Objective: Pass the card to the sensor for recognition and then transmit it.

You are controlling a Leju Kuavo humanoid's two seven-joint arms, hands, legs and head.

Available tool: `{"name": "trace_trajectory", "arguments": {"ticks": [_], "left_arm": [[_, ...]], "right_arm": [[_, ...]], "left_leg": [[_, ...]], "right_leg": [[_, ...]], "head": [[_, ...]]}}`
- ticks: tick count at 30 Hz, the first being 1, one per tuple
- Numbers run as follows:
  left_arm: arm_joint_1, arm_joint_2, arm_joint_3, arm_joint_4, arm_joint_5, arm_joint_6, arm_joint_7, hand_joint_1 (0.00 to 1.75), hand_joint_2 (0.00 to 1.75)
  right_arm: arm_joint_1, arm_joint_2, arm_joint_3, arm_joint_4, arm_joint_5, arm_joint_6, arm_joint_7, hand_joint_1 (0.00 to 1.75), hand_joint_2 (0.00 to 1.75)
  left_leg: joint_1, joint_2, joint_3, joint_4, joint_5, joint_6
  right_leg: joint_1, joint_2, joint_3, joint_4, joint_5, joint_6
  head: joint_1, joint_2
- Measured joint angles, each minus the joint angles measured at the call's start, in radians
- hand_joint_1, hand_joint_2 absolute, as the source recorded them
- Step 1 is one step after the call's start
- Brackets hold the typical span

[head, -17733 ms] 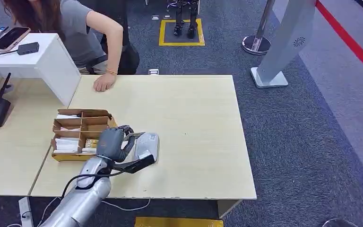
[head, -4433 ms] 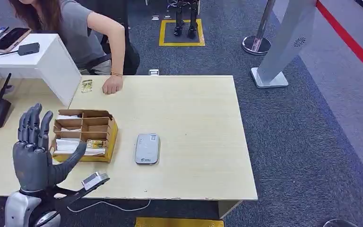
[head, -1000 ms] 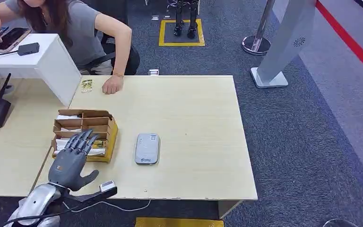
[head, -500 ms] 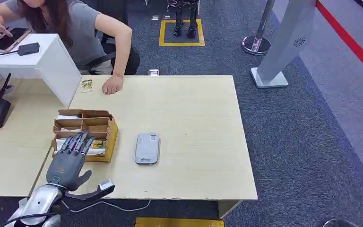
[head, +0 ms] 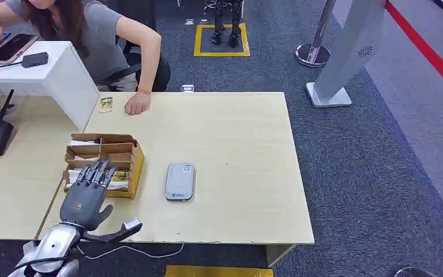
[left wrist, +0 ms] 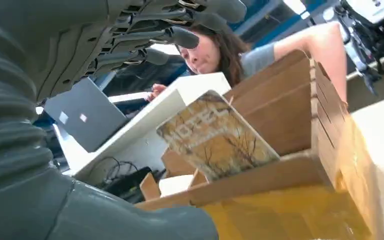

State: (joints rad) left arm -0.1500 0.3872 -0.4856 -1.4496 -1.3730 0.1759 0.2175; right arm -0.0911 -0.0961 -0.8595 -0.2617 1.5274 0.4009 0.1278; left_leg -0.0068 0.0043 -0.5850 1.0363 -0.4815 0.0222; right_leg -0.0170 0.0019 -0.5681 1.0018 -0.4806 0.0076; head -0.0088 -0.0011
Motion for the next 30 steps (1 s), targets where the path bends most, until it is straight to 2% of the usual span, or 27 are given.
{"name": "trace_trajectory", "arguments": {"ticks": [11, 25, 30], "left_arm": [[-0.007, -0.024, 0.007, 0.024, -0.071, 0.026, 0.021, 0.0, 1.75], [-0.007, -0.034, 0.009, 0.038, -0.076, 0.027, 0.022, 0.0, 1.75], [-0.007, -0.036, 0.011, 0.04, -0.098, 0.025, 0.045, 0.0, 1.75]], "right_arm": [[-0.004, 0.0, 0.0, 0.0, 0.002, 0.0, 0.0, 0.0, 1.75], [-0.007, 0.0, 0.0, 0.0, 0.002, 0.0, 0.0, 0.0, 1.75], [-0.006, 0.0, 0.0, 0.0, 0.002, 0.0, 0.001, 0.0, 1.75]], "left_leg": [[0.0, 0.0, 0.0, 0.0, 0.0, 0.0], [0.0, 0.0, 0.0, 0.0, 0.0, 0.0], [0.0, 0.0, 0.0, 0.0, 0.0, 0.0]], "right_leg": [[0.0, 0.0, 0.0, 0.0, 0.0, 0.0], [0.0, 0.0, 0.0, 0.0, 0.0, 0.0], [0.0, 0.0, 0.0, 0.0, 0.0, 0.0]], "head": [[0.0, 0.0], [0.0, 0.0], [0.0, 0.0]]}}
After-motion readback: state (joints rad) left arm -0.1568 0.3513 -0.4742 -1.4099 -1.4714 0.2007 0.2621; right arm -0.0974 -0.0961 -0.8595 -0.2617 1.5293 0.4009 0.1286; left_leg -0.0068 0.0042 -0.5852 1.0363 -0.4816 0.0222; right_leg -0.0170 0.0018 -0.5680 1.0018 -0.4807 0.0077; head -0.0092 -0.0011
